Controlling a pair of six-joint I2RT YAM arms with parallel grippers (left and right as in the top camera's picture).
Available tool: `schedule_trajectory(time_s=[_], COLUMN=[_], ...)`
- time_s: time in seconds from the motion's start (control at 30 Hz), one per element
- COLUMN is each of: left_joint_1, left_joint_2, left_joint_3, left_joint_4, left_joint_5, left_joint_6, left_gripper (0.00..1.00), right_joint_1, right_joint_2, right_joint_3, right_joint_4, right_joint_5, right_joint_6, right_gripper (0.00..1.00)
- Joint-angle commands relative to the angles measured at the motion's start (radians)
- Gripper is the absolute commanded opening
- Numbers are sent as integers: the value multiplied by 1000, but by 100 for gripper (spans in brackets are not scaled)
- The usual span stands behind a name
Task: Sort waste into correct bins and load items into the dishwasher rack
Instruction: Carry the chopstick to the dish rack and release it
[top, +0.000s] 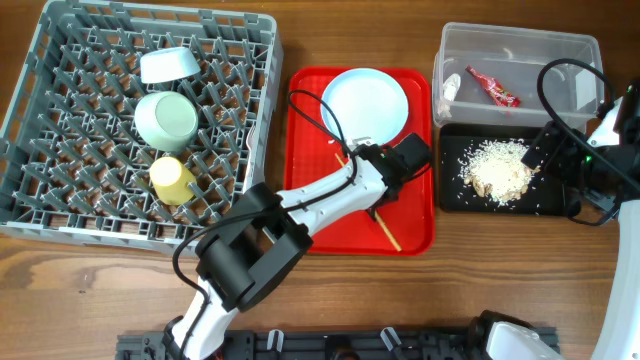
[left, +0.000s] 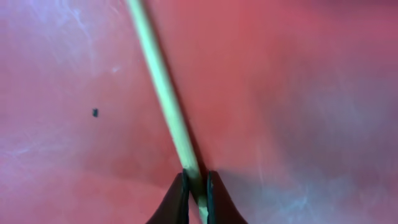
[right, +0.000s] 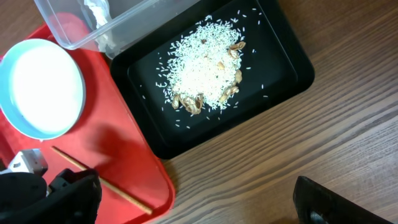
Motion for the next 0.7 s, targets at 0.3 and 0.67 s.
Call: schedule_trajectory(time_s=[0.3,0.67], left_joint_1=[109,397], left_joint_2=[-162,-468], left_joint_3=[-28,-28], left_joint_4=[-61,-132], left_joint_5=[18,14], left_joint_6=[173,668], left_gripper=[4,4], right_joint_1=[-4,-4], right_joint_2=[4,4], right_joint_3=[-3,-3], right_joint_4=[-2,0], right_joint_5=[10,10], right_joint_6=[15,15], right_gripper=[100,100])
